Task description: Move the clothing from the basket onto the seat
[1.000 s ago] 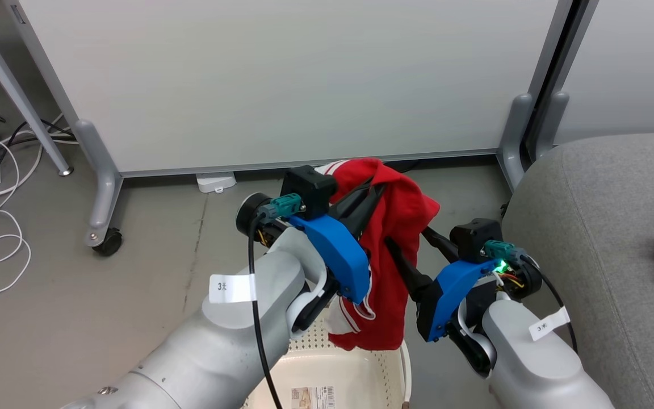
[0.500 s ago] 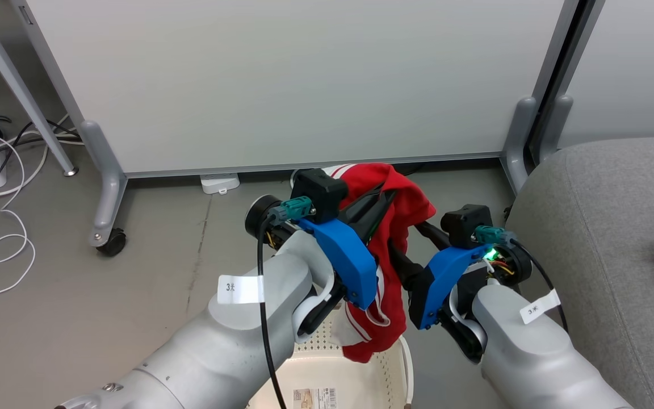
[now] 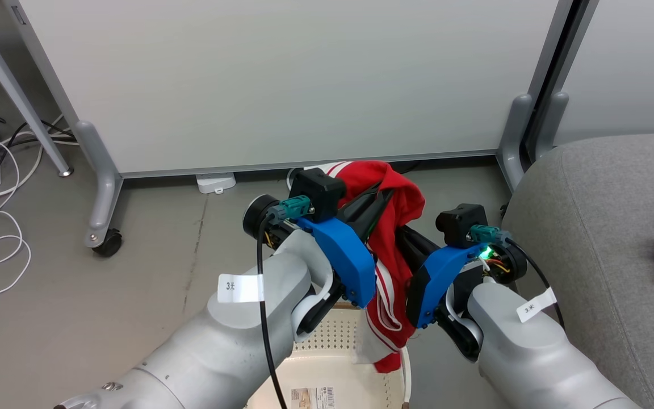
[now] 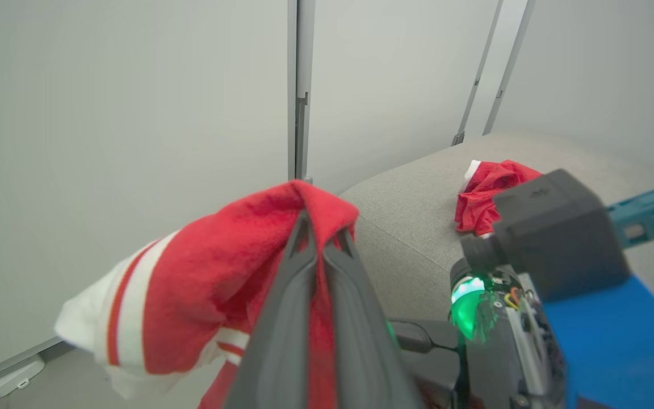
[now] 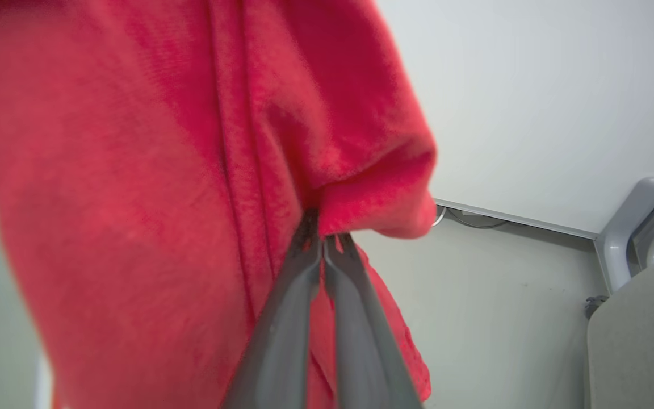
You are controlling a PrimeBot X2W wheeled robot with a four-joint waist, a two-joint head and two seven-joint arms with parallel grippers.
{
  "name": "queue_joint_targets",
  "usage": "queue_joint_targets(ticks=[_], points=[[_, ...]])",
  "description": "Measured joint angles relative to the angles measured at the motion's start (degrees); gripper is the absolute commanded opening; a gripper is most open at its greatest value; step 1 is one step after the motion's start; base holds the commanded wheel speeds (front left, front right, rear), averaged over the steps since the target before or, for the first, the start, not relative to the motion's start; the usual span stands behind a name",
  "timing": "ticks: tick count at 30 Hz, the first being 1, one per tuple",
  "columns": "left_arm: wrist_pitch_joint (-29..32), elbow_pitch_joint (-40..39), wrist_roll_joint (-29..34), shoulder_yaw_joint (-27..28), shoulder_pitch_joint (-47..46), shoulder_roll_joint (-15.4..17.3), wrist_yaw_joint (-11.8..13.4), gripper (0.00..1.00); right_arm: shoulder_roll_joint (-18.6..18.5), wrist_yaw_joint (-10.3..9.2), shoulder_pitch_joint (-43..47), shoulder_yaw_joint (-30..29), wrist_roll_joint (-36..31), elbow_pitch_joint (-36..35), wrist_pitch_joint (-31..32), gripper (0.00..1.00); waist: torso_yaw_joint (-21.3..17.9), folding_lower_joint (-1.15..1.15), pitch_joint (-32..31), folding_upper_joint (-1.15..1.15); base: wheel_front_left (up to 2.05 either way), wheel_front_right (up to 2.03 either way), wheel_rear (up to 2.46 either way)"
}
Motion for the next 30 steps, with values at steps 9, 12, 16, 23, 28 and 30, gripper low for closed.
queue_joint_targets(ticks=[9, 12, 16, 23, 28, 30], points=[[0.0, 0.5, 0.3, 0.4, 0.0, 0.0, 0.0, 0.00, 0.0, 0.00, -0.8, 1.4, 2.1, 1.0, -0.7, 0.00, -0.3, 0.00, 0.0, 0.00, 0.00, 0.00, 0.00], [0.0, 0.5, 0.6, 0.8, 0.0, 0.0, 0.0, 0.00, 0.0, 0.00, -1.0, 1.6, 2.6, 1.3, -0.8, 0.00, -0.4, 0.00, 0.0, 0.00, 0.00, 0.00, 0.00], [0.0, 0.5, 2.0, 1.6, 0.2, 0.0, 0.3, 0.01, 0.0, 0.00, -1.3, 1.6, 3.0, 1.5, -1.0, 0.00, -0.4, 0.00, 0.1, 0.00, 0.00, 0.00, 0.00], [0.0, -2.5, 9.2, 5.6, 3.6, 0.7, 1.4, 1.00, -0.8, 0.00, -1.6, 0.0, 2.9, 0.0, -1.0, 0.00, -0.5, 0.00, 0.1, 0.00, 0.00, 0.00, 0.00], [0.0, -6.6, 13.9, 10.3, 9.4, 2.2, 1.6, 1.00, -1.2, 0.00, -1.5, -1.5, 2.1, -1.3, -1.0, 0.00, -0.4, 0.00, 0.1, 0.00, 0.00, 0.00, 0.00], [0.0, -8.4, 15.9, 12.2, 11.6, 2.9, 1.6, 1.00, -1.2, 0.00, -1.3, -2.1, 1.7, -1.6, -1.0, 0.00, -0.4, 0.00, 0.1, 0.00, 0.00, 0.00, 0.00]])
